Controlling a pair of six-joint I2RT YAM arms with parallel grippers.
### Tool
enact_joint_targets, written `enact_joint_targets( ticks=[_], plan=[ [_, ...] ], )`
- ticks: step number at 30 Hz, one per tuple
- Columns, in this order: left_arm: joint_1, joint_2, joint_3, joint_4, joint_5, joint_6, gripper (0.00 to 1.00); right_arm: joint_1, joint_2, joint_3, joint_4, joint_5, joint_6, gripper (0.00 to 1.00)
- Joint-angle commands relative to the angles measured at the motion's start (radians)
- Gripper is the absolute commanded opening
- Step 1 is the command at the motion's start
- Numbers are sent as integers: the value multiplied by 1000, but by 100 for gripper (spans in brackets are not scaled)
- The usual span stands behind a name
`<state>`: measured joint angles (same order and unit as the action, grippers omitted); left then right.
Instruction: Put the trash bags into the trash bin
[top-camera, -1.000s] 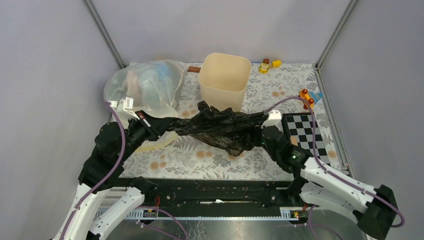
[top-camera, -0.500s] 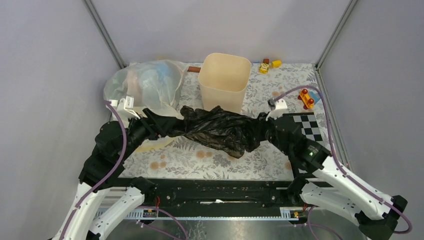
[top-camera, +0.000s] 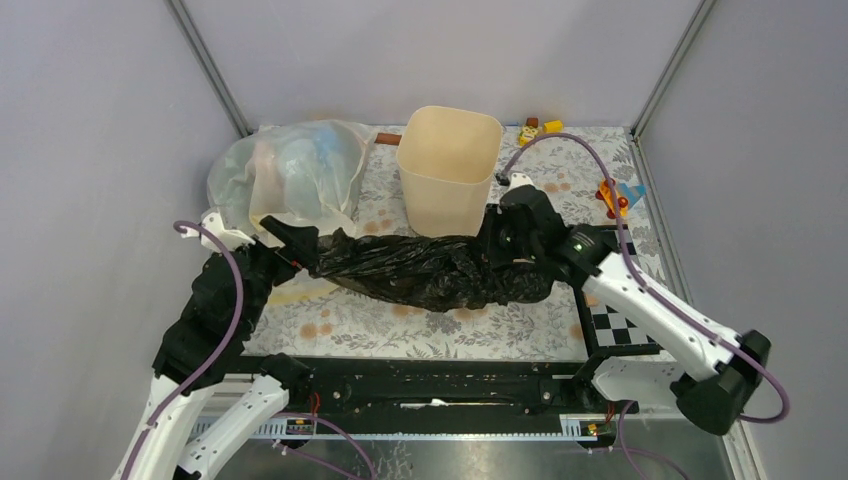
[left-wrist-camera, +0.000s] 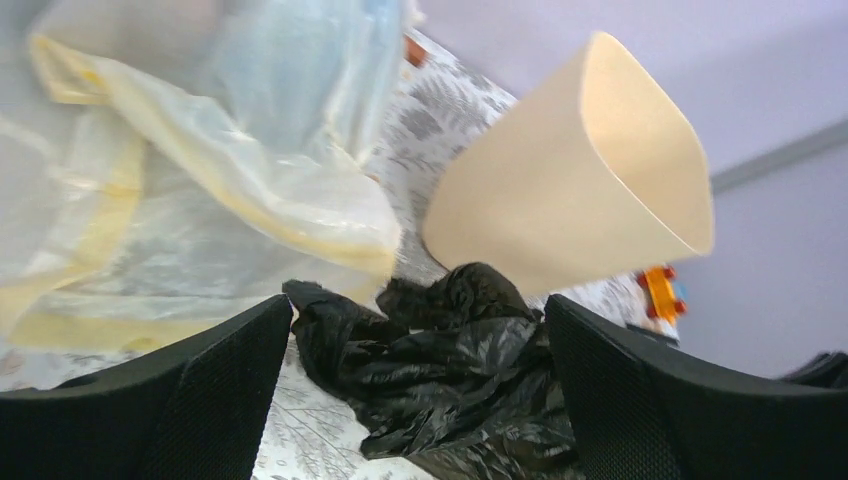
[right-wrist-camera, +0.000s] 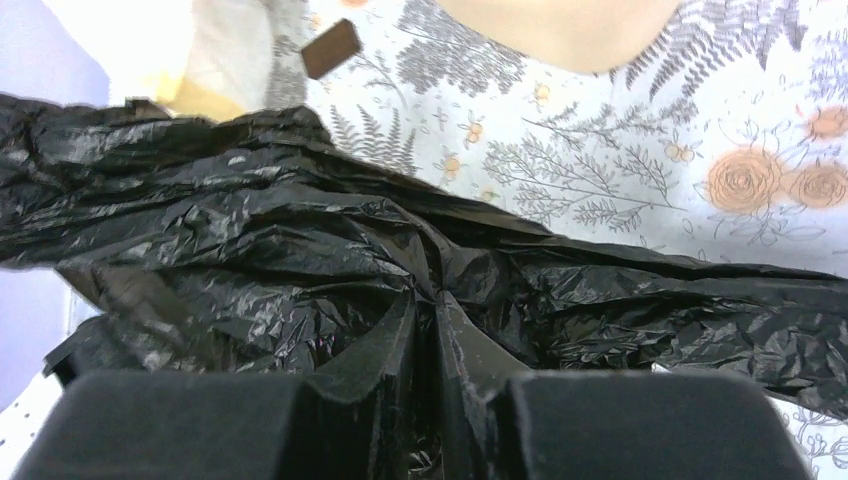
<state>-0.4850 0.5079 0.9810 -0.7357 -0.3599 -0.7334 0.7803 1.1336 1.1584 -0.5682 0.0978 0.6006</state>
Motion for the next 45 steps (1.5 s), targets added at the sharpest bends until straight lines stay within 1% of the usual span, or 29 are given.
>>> enact_joint_targets(
  ticks=[1,4,6,7,8,9,11,12,13,16,18,20,22,24,25,28,30,32,35,36,38,41,43,45],
  plan=[
    [5,-7,26,-80,-236,-51,99,-73,105,31,-44,-92,48,17],
    [4,0,22,-102,-260,-59,99,-159,157,-19,3,-193,63,16],
    [3,-2,4,-70,-202,-26,99,-208,174,-77,86,-276,87,15],
    [3,-3,-15,-17,-100,38,99,-230,180,-102,124,-302,99,19],
    [3,-5,-40,53,50,108,99,-246,190,-119,153,-324,106,26],
    [4,-4,-69,112,199,160,97,-258,203,-126,183,-344,111,30],
    [4,26,-117,193,428,162,92,-275,227,-126,209,-353,125,34],
    [3,46,-132,226,513,143,90,-284,239,-126,223,-355,140,36],
    [4,65,-151,242,581,120,89,-293,248,-127,239,-359,160,37],
    [1,96,-244,357,746,13,86,-305,274,-133,297,-387,189,46],
    [-15,87,-325,453,797,-62,84,-306,278,-134,318,-407,165,50],
    [-58,72,-387,509,776,-111,83,-306,271,-133,321,-424,111,54],
    [-122,59,-420,526,715,-135,83,-306,255,-144,320,-421,64,56],
    [-190,61,-440,549,655,-162,83,-305,239,-158,311,-412,36,55],
    [-222,64,-460,587,650,-194,84,-306,236,-162,299,-412,24,54],
    [-301,90,-576,814,659,-357,84,-306,233,-175,276,-415,-7,46],
    [-376,117,-616,920,599,-429,84,-305,227,-188,272,-414,-16,42],
    [-469,147,-622,947,483,-450,85,-305,218,-202,272,-414,-21,36],
    [-601,204,-621,963,316,-502,86,-306,202,-215,272,-412,-24,21],
    [-629,225,-629,998,278,-522,86,-306,198,-219,272,-412,-24,14],
    [-676,278,-652,1076,219,-560,87,-305,187,-225,271,-411,-22,5],
    [-730,370,-666,1174,164,-593,88,-306,171,-233,266,-412,-16,2],
    [-763,437,-651,1203,130,-608,90,-305,160,-240,266,-415,-12,2],
    [-794,502,-633,1217,95,-655,93,-306,150,-247,266,-418,-9,1]
  ],
)
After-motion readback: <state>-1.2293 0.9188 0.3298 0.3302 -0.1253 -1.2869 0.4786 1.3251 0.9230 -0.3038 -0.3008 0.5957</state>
